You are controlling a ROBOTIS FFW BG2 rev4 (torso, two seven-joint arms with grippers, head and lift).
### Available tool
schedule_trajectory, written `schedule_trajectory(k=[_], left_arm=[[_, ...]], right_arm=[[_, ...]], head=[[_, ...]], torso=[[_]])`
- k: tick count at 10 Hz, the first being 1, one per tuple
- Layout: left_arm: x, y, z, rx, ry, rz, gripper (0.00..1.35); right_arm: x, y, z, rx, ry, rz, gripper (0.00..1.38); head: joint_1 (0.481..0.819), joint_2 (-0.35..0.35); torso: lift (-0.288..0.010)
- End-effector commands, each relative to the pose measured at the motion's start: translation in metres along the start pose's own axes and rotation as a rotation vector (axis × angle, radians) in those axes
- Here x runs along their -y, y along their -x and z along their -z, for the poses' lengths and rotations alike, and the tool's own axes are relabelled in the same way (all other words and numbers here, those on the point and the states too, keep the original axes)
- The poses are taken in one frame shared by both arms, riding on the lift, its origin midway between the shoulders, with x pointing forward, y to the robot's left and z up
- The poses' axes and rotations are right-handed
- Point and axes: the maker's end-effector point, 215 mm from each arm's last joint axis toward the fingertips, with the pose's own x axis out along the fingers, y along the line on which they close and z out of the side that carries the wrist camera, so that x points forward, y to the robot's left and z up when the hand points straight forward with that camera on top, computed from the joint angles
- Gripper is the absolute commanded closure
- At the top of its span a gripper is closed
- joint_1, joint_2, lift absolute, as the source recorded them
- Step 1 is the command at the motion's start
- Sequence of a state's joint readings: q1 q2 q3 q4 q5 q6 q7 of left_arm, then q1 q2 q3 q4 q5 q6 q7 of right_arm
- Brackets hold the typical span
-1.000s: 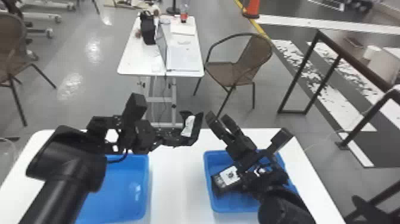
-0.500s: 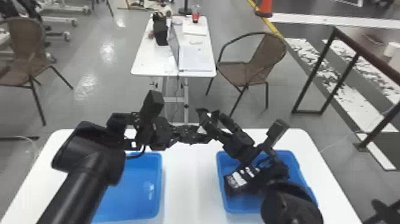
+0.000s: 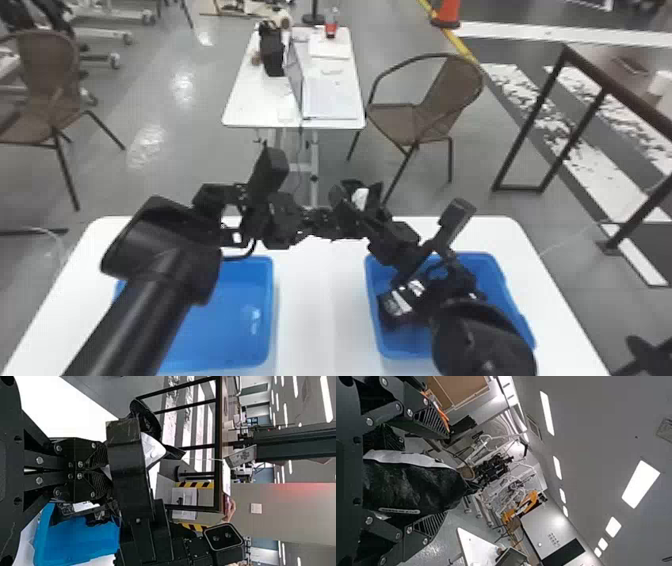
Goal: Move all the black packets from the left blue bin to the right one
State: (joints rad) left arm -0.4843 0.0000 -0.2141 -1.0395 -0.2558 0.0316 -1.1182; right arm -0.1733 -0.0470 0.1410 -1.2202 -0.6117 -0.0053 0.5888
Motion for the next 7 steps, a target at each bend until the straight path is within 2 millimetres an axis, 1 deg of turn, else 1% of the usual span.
schedule_trajectory(k=[1,2,3,4,5,6,7], left_arm=[[0.003,-0.002,0.000,0.003,0.004,0.006,1.21],[0.003,-0.002,0.000,0.006,0.008,0.005,1.21],[0.003,-0.002,0.000,0.010,0.012,0.003,1.21],[0.003,-0.001,0.003,0.010,0.018,0.001,1.21],[0.000,0.002,0.003,0.032,0.029,-0.019,1.06],[-0.002,0.008,0.011,0.062,0.085,-0.052,0.74],[-0.005,0.018,0.024,0.076,0.146,-0.081,0.42]], right_arm=[[0.001,0.000,-0.004,0.011,0.011,0.004,0.96],[0.002,0.000,-0.002,0.007,0.012,0.006,1.16],[0.004,0.001,-0.004,0.025,-0.001,0.012,1.26],[0.006,0.002,-0.005,0.033,-0.009,0.017,1.26],[0.010,0.004,-0.009,0.042,-0.005,0.025,1.26],[0.020,0.009,-0.015,0.057,-0.004,0.046,1.26],[0.034,0.020,-0.021,0.075,-0.009,0.078,1.26]], head=[[0.695,-0.102],[0.695,-0.104],[0.695,-0.106],[0.695,-0.107],[0.695,-0.109],[0.695,-0.109],[0.695,-0.110]], torso=[[0.000],[0.000],[0.000],[0.000],[0.000],[0.000],[0.000]])
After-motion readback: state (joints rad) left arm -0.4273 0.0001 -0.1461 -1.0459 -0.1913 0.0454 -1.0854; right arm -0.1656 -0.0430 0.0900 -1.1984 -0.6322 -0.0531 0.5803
